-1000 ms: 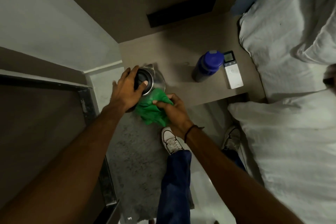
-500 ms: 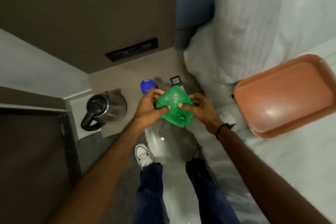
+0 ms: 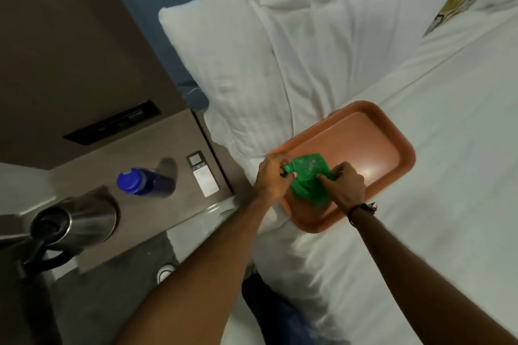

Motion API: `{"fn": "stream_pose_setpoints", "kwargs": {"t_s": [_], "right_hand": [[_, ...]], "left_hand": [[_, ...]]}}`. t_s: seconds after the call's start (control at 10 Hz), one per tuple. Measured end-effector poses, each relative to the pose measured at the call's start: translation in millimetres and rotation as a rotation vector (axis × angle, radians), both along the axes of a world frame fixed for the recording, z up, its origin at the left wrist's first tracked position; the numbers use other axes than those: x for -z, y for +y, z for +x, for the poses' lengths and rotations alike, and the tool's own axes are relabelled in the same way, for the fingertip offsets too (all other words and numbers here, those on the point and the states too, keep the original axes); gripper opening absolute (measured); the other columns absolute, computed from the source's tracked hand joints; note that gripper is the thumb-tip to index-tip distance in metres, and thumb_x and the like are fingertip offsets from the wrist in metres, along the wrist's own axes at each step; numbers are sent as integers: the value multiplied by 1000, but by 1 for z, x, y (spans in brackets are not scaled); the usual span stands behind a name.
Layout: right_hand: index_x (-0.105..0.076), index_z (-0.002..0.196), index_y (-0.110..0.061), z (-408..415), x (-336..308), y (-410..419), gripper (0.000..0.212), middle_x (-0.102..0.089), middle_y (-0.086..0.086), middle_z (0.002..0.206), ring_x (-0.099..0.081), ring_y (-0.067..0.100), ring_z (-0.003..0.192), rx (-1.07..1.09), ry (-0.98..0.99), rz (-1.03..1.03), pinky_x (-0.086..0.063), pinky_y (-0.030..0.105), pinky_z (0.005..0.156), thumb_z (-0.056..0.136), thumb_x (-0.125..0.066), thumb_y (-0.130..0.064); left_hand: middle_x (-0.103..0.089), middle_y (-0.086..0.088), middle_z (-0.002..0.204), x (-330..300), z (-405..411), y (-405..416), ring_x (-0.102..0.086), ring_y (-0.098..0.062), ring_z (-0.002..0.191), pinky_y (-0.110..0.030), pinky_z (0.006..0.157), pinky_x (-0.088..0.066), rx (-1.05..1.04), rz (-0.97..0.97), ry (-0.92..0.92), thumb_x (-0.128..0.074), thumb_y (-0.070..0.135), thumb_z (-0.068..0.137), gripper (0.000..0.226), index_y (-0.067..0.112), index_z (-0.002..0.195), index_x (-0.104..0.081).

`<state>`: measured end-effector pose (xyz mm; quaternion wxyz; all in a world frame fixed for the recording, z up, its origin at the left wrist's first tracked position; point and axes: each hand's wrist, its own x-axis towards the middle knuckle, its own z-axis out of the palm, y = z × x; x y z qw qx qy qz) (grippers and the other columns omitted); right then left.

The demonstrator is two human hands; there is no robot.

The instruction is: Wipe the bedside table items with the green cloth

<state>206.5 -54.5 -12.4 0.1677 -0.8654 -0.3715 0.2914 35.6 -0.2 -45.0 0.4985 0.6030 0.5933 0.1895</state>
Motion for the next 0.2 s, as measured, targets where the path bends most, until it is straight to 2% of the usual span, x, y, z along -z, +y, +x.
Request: {"fn": "stream_pose_setpoints", "kwargs": {"t_s": [0.1,0.2], "right_hand": [[-61,91,-13,1,-1,-9,31,-72,8,88,-67,31,82,-55,-88,-51,-56,39,70,78,-72,-38],[-63,94,-14,-9,-43,0,24,-72,5,90,-67,27,81,-118,-121,122,-56,39,71,81,-69,-32]], "left_hand": [[-70,-5,100,4,-23,-8,-67,-20,80,-36,82,-60,78,37,63,-72,9,83,26,15,109,-71],[-66,3,116,-28,-65,-7,-65,-12,95,-25,82,-54,192,138,157,-60,19,91,25,24,114,-68]]}}
